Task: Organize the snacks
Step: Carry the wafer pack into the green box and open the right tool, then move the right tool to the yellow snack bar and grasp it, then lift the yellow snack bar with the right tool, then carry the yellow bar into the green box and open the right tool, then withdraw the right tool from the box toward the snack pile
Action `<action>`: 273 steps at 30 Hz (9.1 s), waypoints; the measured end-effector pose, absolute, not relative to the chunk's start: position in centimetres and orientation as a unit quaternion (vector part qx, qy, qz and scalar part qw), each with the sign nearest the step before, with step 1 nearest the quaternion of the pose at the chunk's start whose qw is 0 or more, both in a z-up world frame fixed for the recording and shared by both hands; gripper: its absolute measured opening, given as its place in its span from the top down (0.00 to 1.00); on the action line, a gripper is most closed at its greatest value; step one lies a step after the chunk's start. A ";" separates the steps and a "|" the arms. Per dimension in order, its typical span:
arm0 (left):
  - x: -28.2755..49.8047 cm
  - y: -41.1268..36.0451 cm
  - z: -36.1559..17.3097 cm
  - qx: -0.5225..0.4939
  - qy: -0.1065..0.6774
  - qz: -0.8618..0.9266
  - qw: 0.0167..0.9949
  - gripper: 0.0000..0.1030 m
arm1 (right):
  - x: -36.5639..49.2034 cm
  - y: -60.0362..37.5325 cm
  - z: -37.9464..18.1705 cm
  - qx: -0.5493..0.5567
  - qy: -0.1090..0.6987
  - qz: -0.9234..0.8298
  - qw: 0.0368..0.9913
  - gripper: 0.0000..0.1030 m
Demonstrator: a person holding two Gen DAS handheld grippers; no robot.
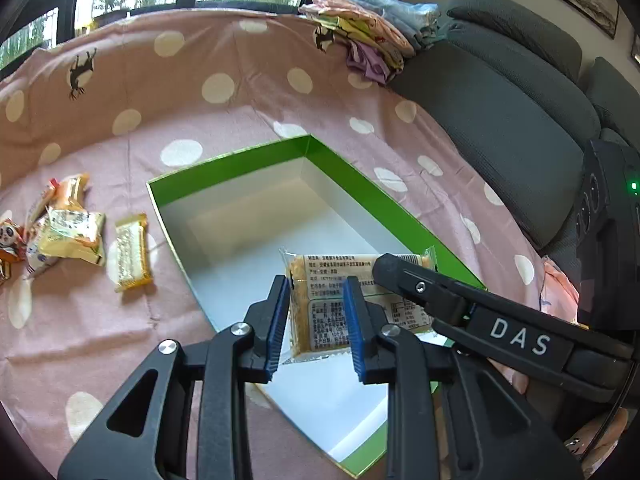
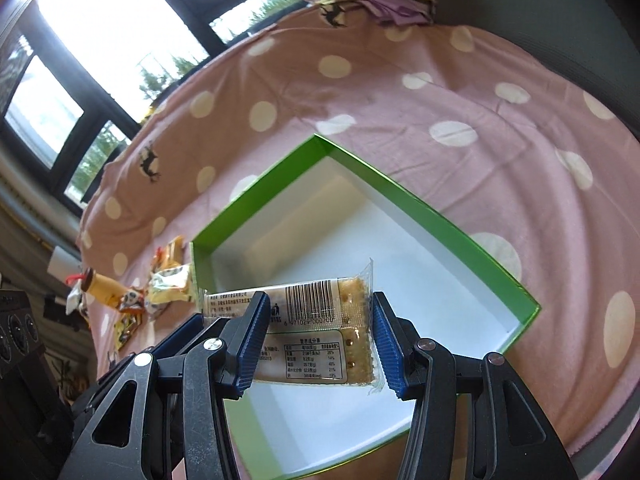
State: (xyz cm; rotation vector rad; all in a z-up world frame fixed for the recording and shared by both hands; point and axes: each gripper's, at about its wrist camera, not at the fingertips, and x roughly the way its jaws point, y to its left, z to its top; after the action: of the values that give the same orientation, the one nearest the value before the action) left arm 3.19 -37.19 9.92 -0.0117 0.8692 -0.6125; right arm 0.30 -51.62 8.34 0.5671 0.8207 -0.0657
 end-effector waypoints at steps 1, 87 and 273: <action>3.3 -37.3 9.7 -0.007 0.419 -0.294 0.859 0.75 | 0.4 -51.9 8.1 0.274 0.400 -0.035 0.874 0.48; -2.3 -2.5 4.6 -0.167 0.442 -0.023 0.881 0.24 | 1.7 -22.7 2.5 0.006 0.530 0.143 0.836 0.65; 0.6 -20.4 11.9 -0.121 0.368 -0.196 0.901 0.23 | -1.1 -44.7 11.4 0.240 0.310 0.038 0.919 0.18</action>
State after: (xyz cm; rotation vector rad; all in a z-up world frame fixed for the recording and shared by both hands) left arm 0.64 -20.41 11.87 -0.2494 0.7607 -0.4059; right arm -1.12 -44.75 11.45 0.4933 0.6370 0.0775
